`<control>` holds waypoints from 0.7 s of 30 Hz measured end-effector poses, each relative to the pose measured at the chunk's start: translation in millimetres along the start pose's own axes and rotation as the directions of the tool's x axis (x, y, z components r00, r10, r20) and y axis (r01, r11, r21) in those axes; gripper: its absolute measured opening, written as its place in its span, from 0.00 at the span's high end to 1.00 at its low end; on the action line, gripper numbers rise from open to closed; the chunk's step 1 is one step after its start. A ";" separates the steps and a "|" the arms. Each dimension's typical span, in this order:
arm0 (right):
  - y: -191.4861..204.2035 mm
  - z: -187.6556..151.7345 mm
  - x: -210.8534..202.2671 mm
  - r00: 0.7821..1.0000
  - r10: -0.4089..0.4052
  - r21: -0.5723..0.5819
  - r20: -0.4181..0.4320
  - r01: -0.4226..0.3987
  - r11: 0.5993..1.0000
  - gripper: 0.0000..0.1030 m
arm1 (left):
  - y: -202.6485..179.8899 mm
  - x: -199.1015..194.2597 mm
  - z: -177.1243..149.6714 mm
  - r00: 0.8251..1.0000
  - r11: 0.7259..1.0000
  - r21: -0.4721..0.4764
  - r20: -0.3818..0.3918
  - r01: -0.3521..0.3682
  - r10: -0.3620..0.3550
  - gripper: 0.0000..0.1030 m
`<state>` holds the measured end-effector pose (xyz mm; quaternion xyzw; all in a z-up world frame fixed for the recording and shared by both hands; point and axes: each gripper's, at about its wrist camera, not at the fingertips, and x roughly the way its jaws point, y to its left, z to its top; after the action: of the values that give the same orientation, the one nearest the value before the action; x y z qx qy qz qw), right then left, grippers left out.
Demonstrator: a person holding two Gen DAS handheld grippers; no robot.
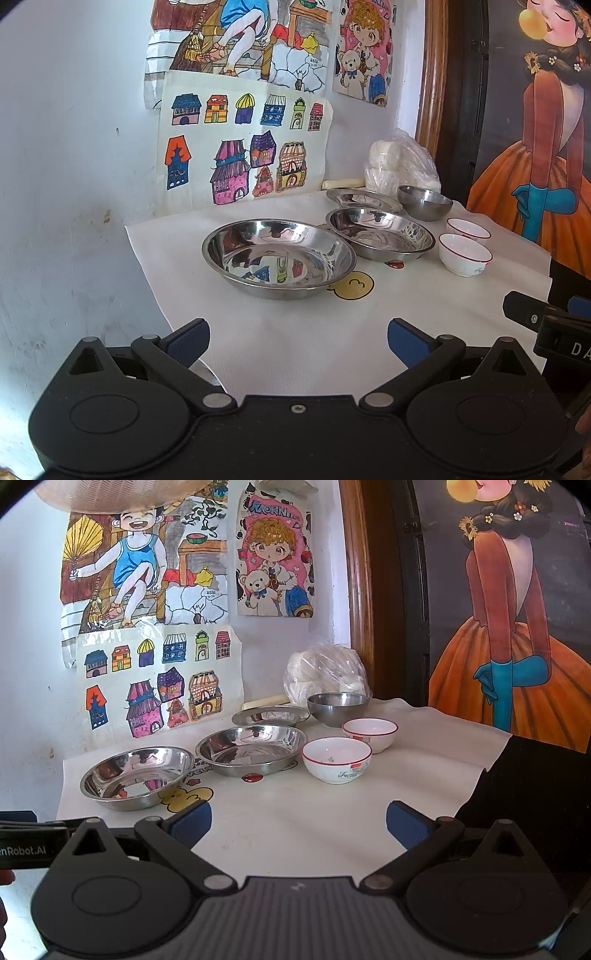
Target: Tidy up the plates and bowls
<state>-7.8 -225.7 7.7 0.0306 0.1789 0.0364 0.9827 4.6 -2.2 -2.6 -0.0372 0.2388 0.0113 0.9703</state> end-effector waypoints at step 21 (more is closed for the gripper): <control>1.0 -0.7 -3.2 1.000 -0.004 -0.003 0.004 0.004 1.000 0.00 | -1.8 -0.1 -5.3 1.000 1.000 0.001 -0.008 -0.005 0.005 0.01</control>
<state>-11.2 -225.0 8.2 0.0289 0.1767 0.0346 0.9832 2.1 -4.4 -7.1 -0.0364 0.2429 0.0136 0.9693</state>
